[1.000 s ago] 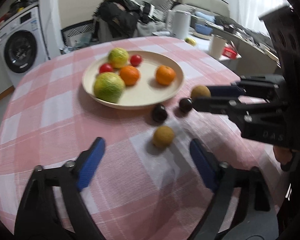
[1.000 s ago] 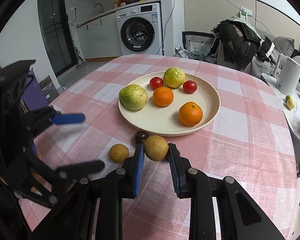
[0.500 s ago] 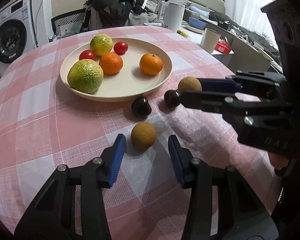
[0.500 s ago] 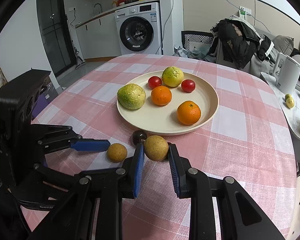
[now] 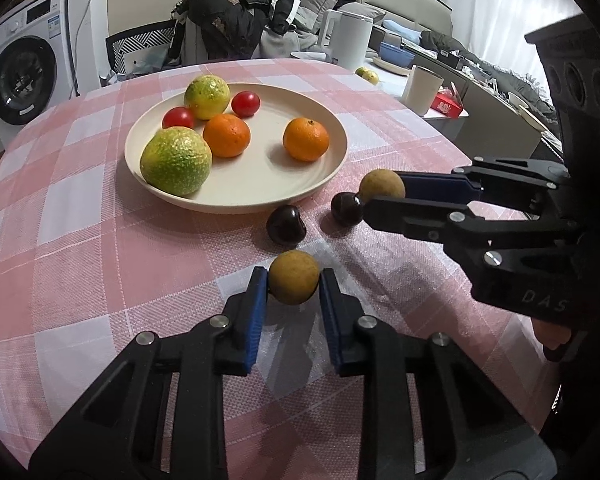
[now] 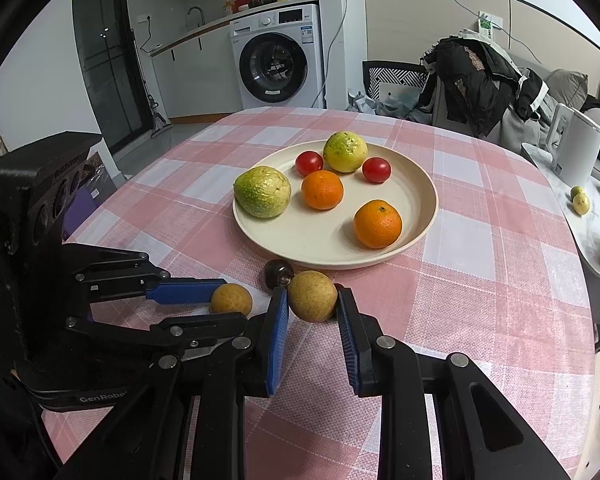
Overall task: Organize fruits
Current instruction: 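Carry the brown fruit with the right tool while the left tool carries its brown fruit to the plate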
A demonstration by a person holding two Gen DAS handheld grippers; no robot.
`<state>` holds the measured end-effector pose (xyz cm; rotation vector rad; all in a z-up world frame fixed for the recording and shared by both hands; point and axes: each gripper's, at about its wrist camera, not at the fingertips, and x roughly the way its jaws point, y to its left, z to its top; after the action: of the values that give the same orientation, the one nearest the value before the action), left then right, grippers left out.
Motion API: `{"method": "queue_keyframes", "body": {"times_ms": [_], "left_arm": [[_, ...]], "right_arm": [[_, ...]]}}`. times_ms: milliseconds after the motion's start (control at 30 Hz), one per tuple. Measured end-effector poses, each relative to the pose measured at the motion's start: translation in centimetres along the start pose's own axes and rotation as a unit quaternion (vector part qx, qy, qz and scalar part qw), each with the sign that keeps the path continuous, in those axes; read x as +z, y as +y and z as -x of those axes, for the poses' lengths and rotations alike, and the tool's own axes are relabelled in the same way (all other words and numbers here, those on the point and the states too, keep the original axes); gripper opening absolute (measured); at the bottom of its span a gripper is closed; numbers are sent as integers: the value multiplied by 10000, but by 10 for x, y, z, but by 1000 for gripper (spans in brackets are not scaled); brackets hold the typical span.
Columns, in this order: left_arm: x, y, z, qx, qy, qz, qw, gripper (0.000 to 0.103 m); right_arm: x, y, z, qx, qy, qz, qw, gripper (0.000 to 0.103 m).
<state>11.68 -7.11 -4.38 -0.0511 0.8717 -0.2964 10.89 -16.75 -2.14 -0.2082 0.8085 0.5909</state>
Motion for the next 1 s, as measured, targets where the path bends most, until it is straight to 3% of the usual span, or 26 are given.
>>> {"method": "queue_keyframes", "body": {"times_ms": [533,1000], "left_arm": [[8,9,30,81,-566,115,9983,23],[23,19,35,298,-830,282,9957,23]], "right_arm": [[2,-8,6,138,-279,-202,9993,26],[5,-17,12,89,-565,-430,9974,26]]}}
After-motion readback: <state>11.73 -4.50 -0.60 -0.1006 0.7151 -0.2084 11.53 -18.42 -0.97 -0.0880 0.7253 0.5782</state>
